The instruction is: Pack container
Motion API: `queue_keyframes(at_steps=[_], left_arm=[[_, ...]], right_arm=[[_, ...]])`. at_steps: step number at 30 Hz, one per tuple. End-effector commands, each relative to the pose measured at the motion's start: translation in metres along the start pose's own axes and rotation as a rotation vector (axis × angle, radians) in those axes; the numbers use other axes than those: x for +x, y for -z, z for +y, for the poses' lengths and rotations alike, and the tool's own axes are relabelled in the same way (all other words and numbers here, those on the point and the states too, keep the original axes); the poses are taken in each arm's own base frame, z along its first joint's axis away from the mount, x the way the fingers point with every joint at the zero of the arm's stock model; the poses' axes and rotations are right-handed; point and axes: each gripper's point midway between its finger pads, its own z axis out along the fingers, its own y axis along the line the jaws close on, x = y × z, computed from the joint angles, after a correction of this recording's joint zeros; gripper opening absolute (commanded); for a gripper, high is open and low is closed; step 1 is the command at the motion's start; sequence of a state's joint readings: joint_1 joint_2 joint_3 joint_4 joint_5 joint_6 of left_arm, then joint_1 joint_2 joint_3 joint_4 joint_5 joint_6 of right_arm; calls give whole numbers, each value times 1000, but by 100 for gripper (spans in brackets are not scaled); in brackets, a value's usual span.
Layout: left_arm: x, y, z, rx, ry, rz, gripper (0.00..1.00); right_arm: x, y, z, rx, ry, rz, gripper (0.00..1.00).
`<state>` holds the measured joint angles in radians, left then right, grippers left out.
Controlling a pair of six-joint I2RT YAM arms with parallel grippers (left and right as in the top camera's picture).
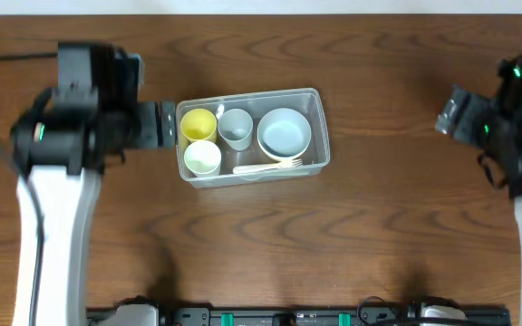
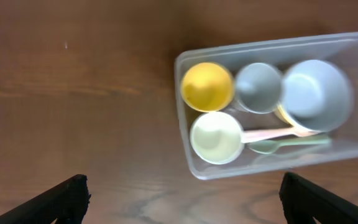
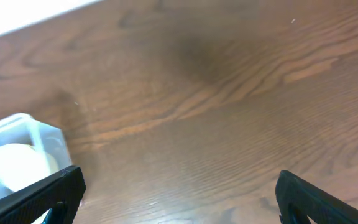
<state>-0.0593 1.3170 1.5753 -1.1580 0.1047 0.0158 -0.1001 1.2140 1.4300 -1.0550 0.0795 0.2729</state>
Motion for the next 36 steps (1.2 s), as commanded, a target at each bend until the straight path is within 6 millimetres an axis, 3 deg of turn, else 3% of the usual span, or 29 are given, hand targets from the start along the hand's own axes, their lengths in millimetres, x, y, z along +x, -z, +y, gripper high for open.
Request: queue_keyframes(at_steps=[1, 7, 11, 17, 36], left_arm=[[23, 21, -7, 11, -59, -69, 98], [76, 32, -5, 29, -31, -234, 98], [104, 38, -3, 41, -6, -336, 98], [121, 49, -2, 51, 1, -432, 98], [124, 49, -1, 51, 1, -427, 98]], right_arm=[[26, 17, -10, -4, -36, -31, 99], [100, 34, -34, -18, -49, -105, 99], [129, 41, -45, -26, -65, -190, 99], [132, 58, -54, -15, -78, -288, 99], [142, 56, -57, -3, -74, -247, 99]])
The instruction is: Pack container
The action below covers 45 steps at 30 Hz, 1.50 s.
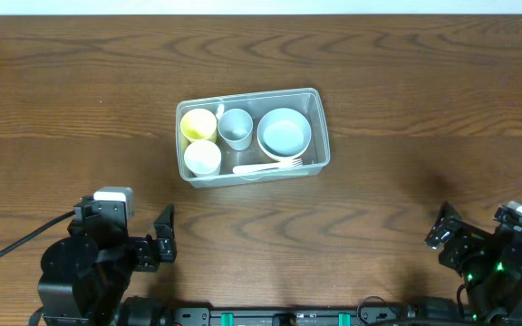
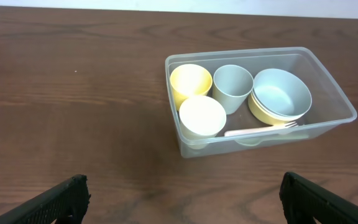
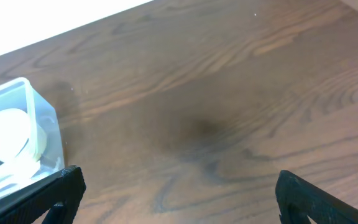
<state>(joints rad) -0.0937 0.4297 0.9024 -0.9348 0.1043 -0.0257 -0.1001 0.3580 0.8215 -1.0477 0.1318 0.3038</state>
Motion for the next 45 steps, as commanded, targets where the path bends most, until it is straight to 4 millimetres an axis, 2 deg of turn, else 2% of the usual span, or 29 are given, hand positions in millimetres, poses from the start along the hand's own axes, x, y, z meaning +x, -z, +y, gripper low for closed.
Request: queue_keyframes(at_steps=[1, 6, 10, 15, 18, 21, 23, 26, 32, 36, 39, 45], left_arm=[[2, -2, 1, -6, 4, 6, 98], [2, -2, 1, -6, 4, 6, 98], [2, -2, 1, -6, 4, 6, 98], [2, -2, 1, -6, 4, 6, 98], [2, -2, 1, -6, 4, 6, 98], [2, -2, 1, -6, 4, 6, 98], [2, -2, 1, -6, 4, 6, 98], [2, -2, 1, -6, 4, 6, 98], [2, -2, 1, -6, 4, 6, 98], [2, -2, 1, -6, 4, 6, 98], [2, -2, 1, -6, 4, 6, 98], [2, -2, 1, -6, 4, 6, 98]], right_arm=[[6, -1, -5, 24, -12, 19, 99], [14, 4, -9, 30, -7, 28, 99], [11, 7, 5, -69, 21, -59, 99], [11, -2, 23, -209, 89, -250, 99], [-4, -9, 41, -288, 146, -357, 99], [-27, -5, 58, -350, 235, -514, 99], [-39, -5, 64, -351, 300, -624, 99], [-43, -13, 67, -333, 369, -726, 99], [-19, -48, 66, -289, 486, -751, 99], [11, -78, 61, -282, 509, -655, 99], [39, -97, 55, -282, 516, -519, 99], [40, -98, 54, -274, 514, -511, 99]])
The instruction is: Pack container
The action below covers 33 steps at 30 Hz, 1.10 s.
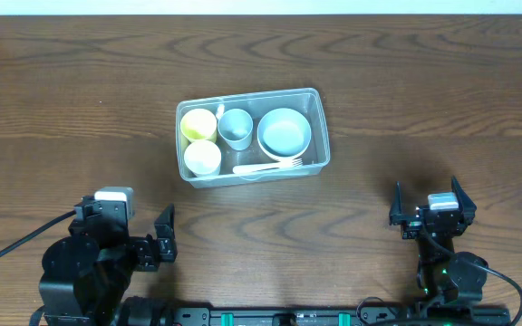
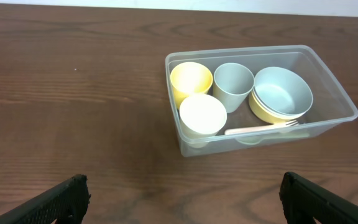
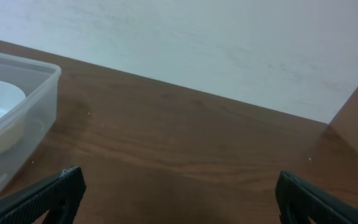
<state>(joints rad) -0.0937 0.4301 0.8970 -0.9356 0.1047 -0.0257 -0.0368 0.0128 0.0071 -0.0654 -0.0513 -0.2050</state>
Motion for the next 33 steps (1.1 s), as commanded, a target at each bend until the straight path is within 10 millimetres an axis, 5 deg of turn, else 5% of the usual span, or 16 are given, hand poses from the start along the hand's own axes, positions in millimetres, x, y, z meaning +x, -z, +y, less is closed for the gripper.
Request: queue_keyframes(at_steps=[1, 22, 33], left_arm=[[0, 0, 1, -6, 4, 0, 98], [2, 0, 3, -18, -9, 5, 98], [46, 5, 29, -142, 31, -31, 98]], right_arm=[[0, 0, 3, -10, 18, -3, 99], [0, 0, 3, -10, 18, -2, 99], [0, 0, 3, -10, 18, -2, 99]])
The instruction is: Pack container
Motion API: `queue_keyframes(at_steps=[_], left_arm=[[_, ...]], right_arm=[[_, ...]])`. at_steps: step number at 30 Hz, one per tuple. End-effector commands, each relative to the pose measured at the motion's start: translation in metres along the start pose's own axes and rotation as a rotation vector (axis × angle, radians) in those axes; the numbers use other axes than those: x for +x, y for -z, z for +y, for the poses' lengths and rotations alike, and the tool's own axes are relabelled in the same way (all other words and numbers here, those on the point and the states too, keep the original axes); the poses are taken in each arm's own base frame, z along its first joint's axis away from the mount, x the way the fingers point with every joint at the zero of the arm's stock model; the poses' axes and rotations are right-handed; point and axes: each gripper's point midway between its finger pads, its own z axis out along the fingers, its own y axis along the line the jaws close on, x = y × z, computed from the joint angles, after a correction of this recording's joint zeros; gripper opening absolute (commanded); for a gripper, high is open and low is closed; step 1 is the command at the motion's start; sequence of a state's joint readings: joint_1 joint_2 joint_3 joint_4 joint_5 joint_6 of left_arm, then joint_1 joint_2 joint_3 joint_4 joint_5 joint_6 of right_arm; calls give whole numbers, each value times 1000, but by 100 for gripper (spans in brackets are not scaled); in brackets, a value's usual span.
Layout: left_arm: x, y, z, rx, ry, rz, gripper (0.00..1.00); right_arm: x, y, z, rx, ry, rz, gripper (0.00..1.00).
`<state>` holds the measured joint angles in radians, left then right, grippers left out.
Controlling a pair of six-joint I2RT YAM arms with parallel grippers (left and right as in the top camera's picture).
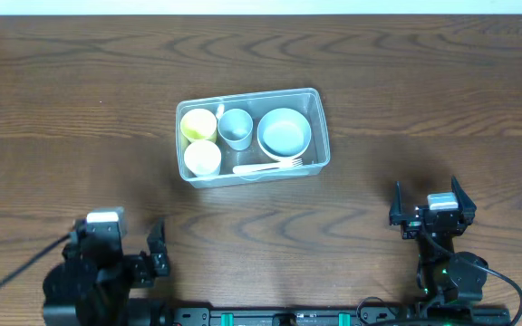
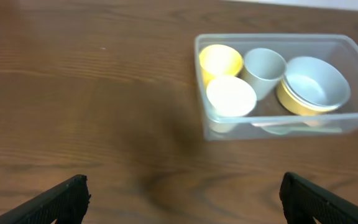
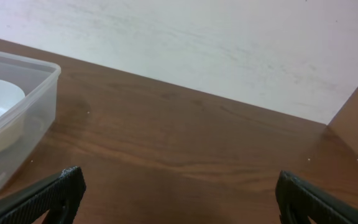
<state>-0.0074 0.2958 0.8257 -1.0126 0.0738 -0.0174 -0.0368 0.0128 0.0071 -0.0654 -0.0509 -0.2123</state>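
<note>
The clear plastic container (image 1: 323, 136) sits mid-table. Inside are a yellow cup (image 1: 198, 123), a grey-blue cup (image 1: 236, 128), a pale cup (image 1: 202, 158), a blue bowl (image 1: 284, 132) nested in a yellow one, and a pale fork (image 1: 270, 166). The left wrist view shows the same container (image 2: 272, 38), slightly blurred. My left gripper (image 2: 179, 202) is open and empty, low at the near left edge, far from the container. At the near right, my right gripper (image 1: 427, 192) is also open and empty; its wrist view catches the container's end (image 3: 39, 70).
The brown wooden table (image 1: 424, 81) spreads around the container. A pale wall (image 3: 229, 37) rises behind the far edge. The arm bases stand along the near edge.
My left arm has shifted a little lower and to the left at the near edge; in its wrist view the container now sits further right. The right arm has not moved.
First my open left gripper was beside the container's left end and my right arm was out at the right side. Then both arms were down at the near edge. The right gripper then faced the far wall. The container's contents stayed the same throughout.
</note>
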Motion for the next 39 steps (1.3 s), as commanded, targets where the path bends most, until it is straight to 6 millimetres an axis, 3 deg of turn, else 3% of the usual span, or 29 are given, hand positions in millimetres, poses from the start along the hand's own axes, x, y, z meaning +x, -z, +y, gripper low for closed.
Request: queue_keyframes(at_steps=[1, 7, 9, 14, 16, 21, 26, 39], left_arm=[[18, -9, 9, -39, -4, -55, 98], [32, -53, 13, -31, -6, -190, 98], [26, -74, 13, -26, -8, -253, 98], [4, -102, 13, -11, -15, -484, 98], [0, -108, 13, -6, -17, -562, 98], [1, -109, 13, -16, -58, -567, 98], [33, -126, 16, -25, -54, -418, 98], [37, -129, 16, -25, -53, -391, 98]], right_arm=[[0, 0, 3, -10, 10, -3, 99], [0, 0, 3, -10, 10, -2, 99], [0, 0, 3, -10, 10, -3, 99], [0, 0, 3, -10, 10, -3, 99], [0, 0, 3, -10, 10, -3, 99], [0, 0, 3, -10, 10, -3, 99], [0, 0, 3, -10, 10, -3, 99], [0, 0, 3, -10, 10, -3, 99]])
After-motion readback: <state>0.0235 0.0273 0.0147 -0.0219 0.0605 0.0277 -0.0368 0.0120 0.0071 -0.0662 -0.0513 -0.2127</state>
